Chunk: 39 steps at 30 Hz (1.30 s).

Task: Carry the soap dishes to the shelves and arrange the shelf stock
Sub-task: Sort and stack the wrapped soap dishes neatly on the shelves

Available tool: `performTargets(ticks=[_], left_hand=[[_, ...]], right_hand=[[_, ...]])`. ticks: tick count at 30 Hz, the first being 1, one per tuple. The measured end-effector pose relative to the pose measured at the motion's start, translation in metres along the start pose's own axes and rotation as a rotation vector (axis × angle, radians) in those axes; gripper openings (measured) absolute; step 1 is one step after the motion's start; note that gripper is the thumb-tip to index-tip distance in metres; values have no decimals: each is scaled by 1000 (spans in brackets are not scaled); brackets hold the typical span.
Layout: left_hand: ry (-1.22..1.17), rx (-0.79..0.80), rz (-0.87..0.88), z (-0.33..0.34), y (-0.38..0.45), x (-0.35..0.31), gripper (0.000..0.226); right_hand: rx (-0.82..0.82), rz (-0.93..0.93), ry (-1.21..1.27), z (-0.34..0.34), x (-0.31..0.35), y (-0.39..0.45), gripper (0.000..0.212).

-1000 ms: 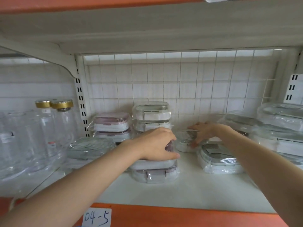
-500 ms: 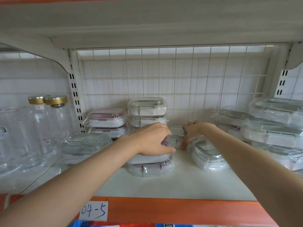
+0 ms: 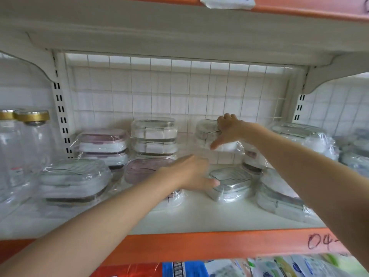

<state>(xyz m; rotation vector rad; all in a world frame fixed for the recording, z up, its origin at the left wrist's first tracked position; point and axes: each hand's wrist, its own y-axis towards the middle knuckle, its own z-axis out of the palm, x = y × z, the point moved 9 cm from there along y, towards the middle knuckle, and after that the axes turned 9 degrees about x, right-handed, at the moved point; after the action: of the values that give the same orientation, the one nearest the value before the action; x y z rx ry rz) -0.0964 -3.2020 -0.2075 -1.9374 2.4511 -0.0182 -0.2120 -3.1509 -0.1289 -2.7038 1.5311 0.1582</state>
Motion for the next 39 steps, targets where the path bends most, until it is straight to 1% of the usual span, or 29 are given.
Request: performTargets(ticks=[2,4,7,9,11,14,16,19,24,29,31,33,35,37,38,39], left_hand=[[-52,16,-7,3,13,-17,60],[-112,28,-61,7,24,-26,64],[-189,157,-183,27,40,-21,72],[-273,191,-212,33,46,-17,71],[-295,123,-205,23,46,-17,63],[-333,6,-173,-8,39,-15,63],[-352,-23,-140,-28,29,-11,60],[-293,-62,-126,-57,7,-1,60],[-281,-118,-192,-85,-48,42,63],[-310,-190,-303,-91,-102,94,63],[-330,-187,-342,-91,-121,113,61],[-326,-174,-383,-90,-140,131,60],[-315,-164,-425,-88,-158,151,64],[-302,-148,-472,-83,-175,173,74],[-298,-138,-497,-79,-184,184,74],[-301,-129,-514,-76,-192,193,69]], right_hand=[[-33,3,-31,-12,-4,-12,102],[-38,10,-45,-18,-8,-21,102],[-45,18,-49,-24,-15,-32,102],[-54,25,-41,-28,-20,-38,103],[-60,33,-16,-32,-27,-42,103],[-72,58,41,-36,-37,-46,101],[-83,74,80,-39,-41,-47,100],[-115,78,137,-47,-38,-45,102],[-120,-34,189,-61,7,-49,99],[-131,-134,294,-66,57,-45,85],[-131,-179,309,-69,80,-42,70],[-124,-223,309,-72,102,-41,64],[-123,-262,318,-74,123,-42,63],[-125,-301,322,-74,141,-44,61],[-121,-321,314,-72,151,-45,62],[-115,-343,300,-71,161,-46,65]])
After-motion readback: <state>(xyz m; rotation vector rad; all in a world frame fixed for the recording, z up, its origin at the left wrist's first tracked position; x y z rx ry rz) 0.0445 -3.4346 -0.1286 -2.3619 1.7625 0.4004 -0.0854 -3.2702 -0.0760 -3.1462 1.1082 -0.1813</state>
